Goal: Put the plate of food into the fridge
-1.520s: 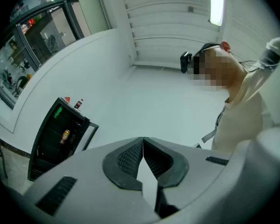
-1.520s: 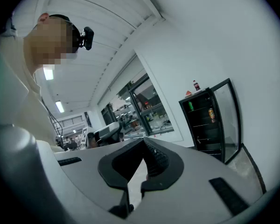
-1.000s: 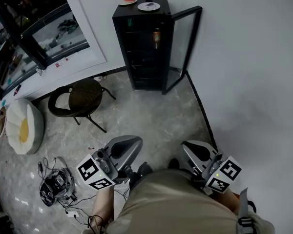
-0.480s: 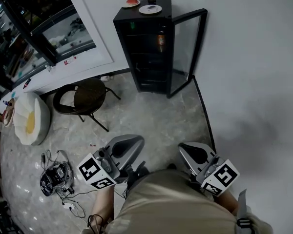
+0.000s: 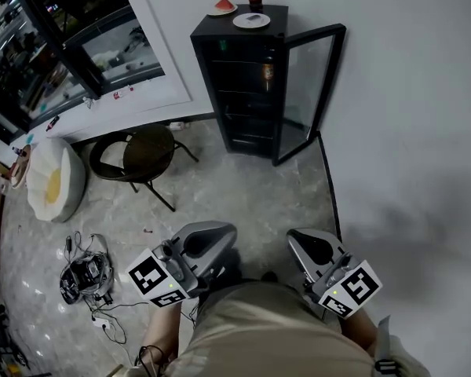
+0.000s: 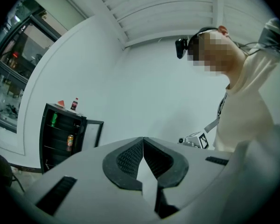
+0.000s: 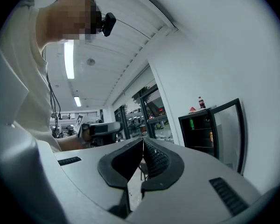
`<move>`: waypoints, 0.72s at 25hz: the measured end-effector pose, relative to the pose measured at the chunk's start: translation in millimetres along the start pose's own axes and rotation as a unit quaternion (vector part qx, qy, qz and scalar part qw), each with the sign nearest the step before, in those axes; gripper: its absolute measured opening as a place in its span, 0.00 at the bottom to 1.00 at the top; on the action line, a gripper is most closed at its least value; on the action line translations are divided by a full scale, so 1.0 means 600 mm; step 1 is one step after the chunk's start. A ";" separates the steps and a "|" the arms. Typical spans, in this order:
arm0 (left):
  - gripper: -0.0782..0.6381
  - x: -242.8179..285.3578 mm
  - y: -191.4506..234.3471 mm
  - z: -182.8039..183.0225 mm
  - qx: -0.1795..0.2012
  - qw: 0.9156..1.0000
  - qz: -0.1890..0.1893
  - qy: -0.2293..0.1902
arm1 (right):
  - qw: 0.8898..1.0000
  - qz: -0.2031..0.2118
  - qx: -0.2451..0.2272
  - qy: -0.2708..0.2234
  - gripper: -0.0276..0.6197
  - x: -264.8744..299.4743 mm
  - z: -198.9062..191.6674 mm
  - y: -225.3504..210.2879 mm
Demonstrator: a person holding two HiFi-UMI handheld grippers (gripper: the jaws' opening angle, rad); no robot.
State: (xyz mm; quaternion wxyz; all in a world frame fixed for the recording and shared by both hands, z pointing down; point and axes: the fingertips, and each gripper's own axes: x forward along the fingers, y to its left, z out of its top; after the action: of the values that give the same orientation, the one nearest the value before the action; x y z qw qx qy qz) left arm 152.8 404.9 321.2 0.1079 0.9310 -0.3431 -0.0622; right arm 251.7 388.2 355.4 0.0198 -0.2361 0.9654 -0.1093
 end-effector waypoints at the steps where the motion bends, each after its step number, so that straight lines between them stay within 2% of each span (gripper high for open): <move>1: 0.12 0.004 0.003 -0.001 0.000 1.000 -0.001 0.001 | 1.000 -0.002 0.000 0.002 0.08 -0.001 0.001 -0.004; 5: 0.12 0.021 0.012 -0.007 -0.003 1.000 -0.016 0.001 | 1.000 -0.021 0.010 0.011 0.08 -0.004 -0.007 -0.017; 11: 0.12 0.042 0.042 -0.012 -0.013 0.998 -0.054 -0.002 | 0.996 -0.072 0.038 0.017 0.08 0.004 -0.020 -0.043; 15: 0.12 0.048 0.079 -0.002 0.007 0.998 -0.056 0.000 | 0.996 -0.076 0.046 0.018 0.08 0.040 -0.014 -0.053; 18: 0.12 0.032 0.117 0.002 -0.002 0.999 -0.047 -0.007 | 0.996 -0.075 0.033 0.025 0.08 0.080 -0.011 -0.053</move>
State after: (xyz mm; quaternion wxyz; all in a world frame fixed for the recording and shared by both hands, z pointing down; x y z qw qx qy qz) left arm 123.2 339.8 336.3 0.1046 0.9453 -0.3000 -0.0743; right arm 222.9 339.9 369.6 -0.0051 -0.3040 0.9411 -0.1481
